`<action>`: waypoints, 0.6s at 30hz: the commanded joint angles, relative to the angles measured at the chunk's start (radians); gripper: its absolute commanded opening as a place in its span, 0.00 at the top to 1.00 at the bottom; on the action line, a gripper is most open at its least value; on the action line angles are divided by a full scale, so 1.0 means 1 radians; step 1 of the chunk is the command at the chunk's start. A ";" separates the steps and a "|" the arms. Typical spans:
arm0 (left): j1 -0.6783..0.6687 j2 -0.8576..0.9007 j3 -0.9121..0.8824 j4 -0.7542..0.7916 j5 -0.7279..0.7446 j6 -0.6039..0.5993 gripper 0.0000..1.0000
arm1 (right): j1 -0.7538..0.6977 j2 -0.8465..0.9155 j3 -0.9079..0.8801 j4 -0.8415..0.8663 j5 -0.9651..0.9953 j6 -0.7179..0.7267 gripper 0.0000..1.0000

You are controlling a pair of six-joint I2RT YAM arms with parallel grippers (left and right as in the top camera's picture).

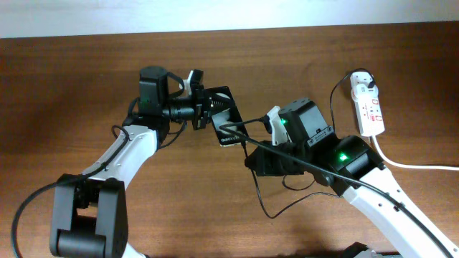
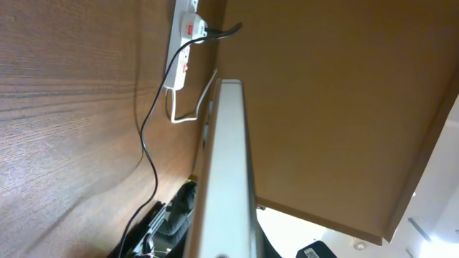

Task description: Plug charger to phone and switch on socket

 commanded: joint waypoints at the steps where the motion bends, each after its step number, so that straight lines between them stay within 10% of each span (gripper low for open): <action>1: -0.001 -0.004 0.017 0.006 0.037 -0.010 1.00 | 0.006 0.004 0.000 0.014 -0.017 -0.013 0.96; 18: 0.040 -0.004 0.017 0.133 0.037 0.081 1.00 | 0.026 0.066 0.000 -0.011 -0.166 -0.125 0.96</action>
